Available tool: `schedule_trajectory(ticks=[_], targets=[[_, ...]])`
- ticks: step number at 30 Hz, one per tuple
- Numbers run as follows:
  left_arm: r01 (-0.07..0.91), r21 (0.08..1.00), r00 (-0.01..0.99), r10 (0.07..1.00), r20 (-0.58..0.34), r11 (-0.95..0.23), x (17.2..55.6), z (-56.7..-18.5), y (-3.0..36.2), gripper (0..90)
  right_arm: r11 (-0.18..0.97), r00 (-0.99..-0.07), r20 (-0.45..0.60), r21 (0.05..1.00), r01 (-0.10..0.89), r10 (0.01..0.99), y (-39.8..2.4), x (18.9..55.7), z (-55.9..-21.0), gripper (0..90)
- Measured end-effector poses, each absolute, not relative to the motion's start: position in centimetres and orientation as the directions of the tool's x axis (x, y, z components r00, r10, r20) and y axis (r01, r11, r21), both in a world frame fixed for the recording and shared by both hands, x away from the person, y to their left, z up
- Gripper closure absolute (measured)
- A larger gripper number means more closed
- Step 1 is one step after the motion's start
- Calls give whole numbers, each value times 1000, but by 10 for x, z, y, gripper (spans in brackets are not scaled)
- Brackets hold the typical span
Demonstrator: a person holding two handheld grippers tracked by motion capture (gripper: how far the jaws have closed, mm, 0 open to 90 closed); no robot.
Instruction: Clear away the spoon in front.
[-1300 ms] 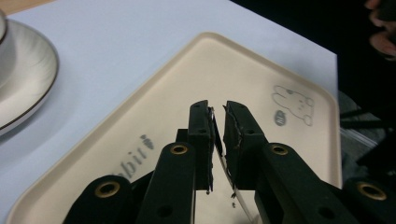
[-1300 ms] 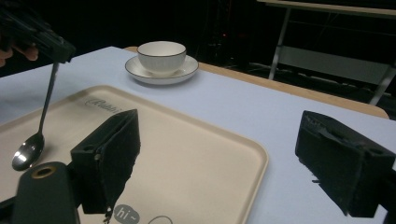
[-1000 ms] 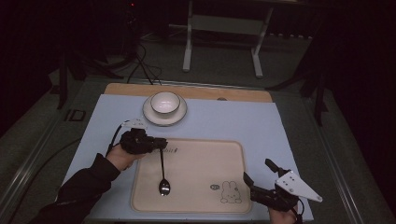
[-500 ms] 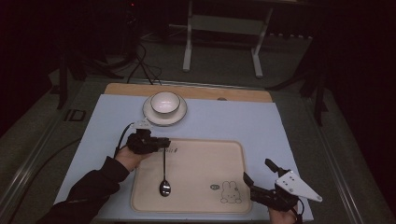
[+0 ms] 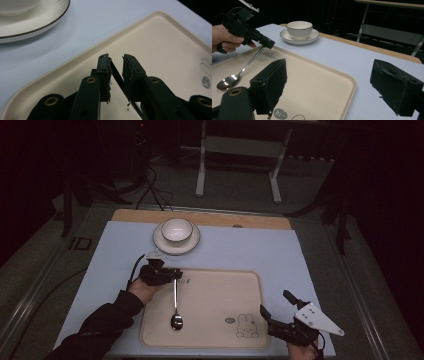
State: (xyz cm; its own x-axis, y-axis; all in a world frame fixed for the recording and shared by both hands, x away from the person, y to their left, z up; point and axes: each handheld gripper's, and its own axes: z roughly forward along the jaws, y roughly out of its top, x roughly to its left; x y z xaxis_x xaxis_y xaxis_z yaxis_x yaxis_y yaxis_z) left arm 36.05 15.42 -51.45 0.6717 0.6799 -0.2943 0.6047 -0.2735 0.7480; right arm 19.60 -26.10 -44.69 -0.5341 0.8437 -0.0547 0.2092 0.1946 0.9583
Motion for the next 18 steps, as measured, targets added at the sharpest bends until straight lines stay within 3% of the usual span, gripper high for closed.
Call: schedule_trajectory(ticks=[18], targets=[[662,689,598,763,-247,-296,362,-535,133,715,191,-541,-49,959,210,840,-261,196,-447,139]])
